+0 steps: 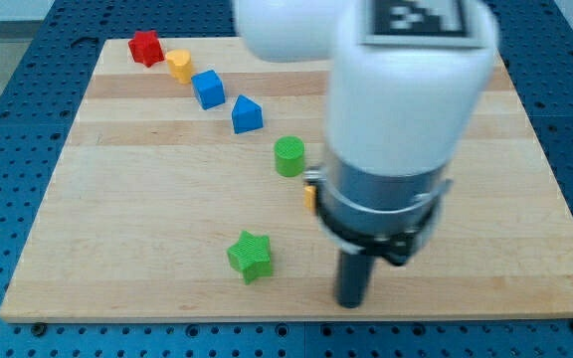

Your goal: Point your arm at the green star

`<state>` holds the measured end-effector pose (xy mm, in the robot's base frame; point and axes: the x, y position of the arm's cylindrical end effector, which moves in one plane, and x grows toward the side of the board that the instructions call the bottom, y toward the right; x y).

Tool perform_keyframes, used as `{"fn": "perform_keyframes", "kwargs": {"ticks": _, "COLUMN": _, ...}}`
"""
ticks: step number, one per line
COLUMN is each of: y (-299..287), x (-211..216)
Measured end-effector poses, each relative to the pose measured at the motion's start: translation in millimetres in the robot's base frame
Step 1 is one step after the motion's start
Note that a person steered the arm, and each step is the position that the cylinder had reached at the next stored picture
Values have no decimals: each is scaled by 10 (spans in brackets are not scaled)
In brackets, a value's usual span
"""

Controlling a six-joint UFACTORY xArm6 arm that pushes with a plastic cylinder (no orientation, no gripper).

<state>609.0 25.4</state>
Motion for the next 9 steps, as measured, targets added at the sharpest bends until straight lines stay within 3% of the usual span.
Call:
{"fn": "perform_keyframes", "kwargs": {"ticks": 3, "y": -1939, "x": 1}}
{"fn": "perform_keyframes", "kwargs": {"ticks": 4, "y": -2207, "x": -145}}
{"fn": "perform_keyframes", "kwargs": {"ticks": 9, "y": -2409, "x": -393}}
